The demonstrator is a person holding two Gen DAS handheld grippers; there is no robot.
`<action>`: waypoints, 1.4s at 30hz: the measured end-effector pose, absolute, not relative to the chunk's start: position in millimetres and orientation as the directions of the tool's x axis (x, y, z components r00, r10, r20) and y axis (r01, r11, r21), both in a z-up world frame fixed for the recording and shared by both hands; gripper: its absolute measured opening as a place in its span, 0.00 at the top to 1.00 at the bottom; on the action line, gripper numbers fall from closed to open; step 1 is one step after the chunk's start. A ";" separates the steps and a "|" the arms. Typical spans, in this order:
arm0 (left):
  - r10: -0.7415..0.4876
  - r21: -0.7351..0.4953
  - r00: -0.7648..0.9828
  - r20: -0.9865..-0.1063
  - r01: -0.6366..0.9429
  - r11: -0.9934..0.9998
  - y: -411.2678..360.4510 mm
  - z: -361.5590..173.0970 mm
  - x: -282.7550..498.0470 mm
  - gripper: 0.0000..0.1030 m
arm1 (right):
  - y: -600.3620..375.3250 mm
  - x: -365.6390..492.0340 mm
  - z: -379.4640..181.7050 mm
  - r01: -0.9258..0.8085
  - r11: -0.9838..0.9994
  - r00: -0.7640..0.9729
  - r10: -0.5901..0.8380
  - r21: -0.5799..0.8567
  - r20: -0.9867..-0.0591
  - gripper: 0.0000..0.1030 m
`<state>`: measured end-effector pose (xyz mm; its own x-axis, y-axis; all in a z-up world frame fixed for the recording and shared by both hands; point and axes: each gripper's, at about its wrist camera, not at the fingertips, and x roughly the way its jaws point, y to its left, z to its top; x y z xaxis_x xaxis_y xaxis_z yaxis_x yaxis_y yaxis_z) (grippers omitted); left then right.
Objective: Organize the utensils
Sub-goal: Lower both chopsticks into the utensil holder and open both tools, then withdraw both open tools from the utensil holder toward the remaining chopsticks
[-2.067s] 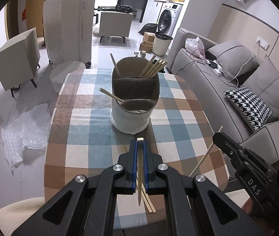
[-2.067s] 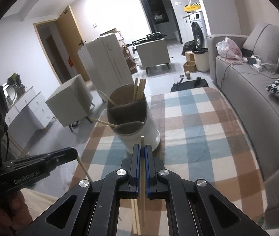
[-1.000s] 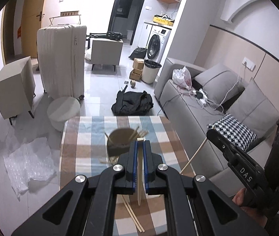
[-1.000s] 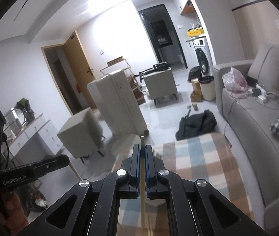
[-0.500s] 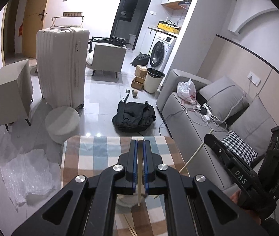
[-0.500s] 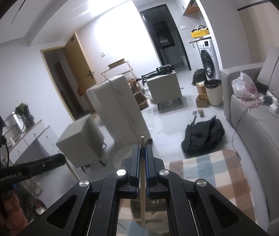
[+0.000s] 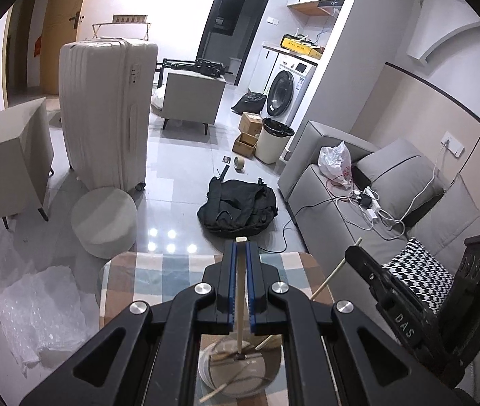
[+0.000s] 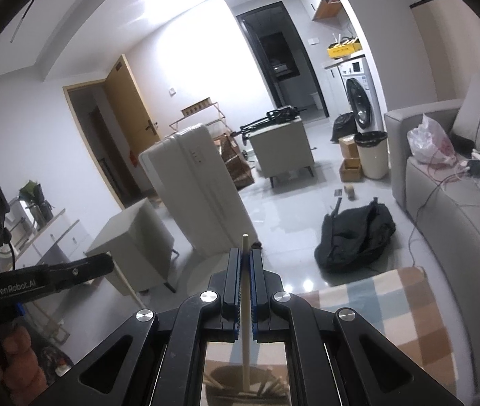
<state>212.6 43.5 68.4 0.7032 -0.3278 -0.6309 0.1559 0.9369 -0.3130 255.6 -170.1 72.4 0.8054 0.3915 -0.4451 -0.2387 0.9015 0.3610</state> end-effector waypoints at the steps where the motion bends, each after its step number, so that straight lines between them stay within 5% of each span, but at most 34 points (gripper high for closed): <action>1: -0.325 -0.307 0.704 -0.632 0.158 0.938 42.3 66.2 213.4 0.99 | -169.8 256.7 69.8 -0.242 0.899 0.804 0.396 0.365 -0.443 0.96; 36: -0.350 -0.300 0.598 -0.721 0.185 0.936 34.1 34.9 204.7 0.98 | -150.9 230.8 32.3 -0.298 0.906 0.735 0.418 0.300 -0.533 0.93; 38: -0.352 -0.303 0.582 -0.733 0.185 0.935 33.8 35.6 202.1 0.92 | -154.6 223.2 34.2 -0.297 0.909 0.733 0.413 0.292 -0.540 0.90; 42: -0.334 -0.293 0.585 -0.739 0.168 0.941 34.3 40.8 188.7 0.63 | -164.9 207.0 37.9 -0.273 0.914 0.741 0.398 0.298 -0.541 0.75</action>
